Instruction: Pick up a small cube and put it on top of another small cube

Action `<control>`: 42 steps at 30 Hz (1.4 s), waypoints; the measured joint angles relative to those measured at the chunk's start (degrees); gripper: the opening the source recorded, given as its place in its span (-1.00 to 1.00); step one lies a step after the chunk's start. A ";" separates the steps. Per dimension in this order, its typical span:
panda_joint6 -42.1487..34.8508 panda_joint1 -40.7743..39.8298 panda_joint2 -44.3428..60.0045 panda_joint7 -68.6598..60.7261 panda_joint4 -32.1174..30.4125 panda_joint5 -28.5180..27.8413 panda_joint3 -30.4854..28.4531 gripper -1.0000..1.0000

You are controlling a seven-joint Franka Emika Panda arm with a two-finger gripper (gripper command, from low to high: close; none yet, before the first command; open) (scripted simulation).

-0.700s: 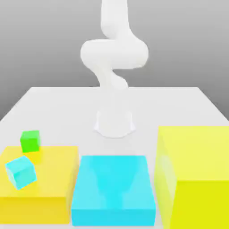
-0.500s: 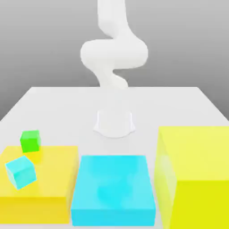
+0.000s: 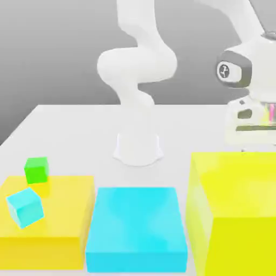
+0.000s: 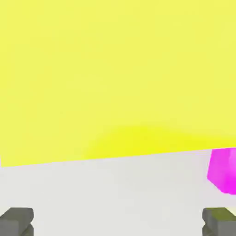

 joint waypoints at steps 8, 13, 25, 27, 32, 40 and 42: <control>14.93 -4.81 7.94 15.26 -6.97 -17.88 -6.37 0.00; 22.92 10.72 18.18 27.02 -4.59 -33.62 -25.53 0.00; 18.41 5.80 11.97 19.34 -6.18 -23.26 -17.91 -1.00; 15.27 6.27 7.75 13.67 -7.11 -15.39 -15.93 -1.00; 8.91 11.65 1.81 2.75 -5.97 -10.15 -14.62 -1.00; -6.16 19.77 -0.44 -17.19 6.22 -8.07 -11.74 -1.00; -9.77 21.11 -0.61 -21.72 9.75 -7.79 -11.18 -1.00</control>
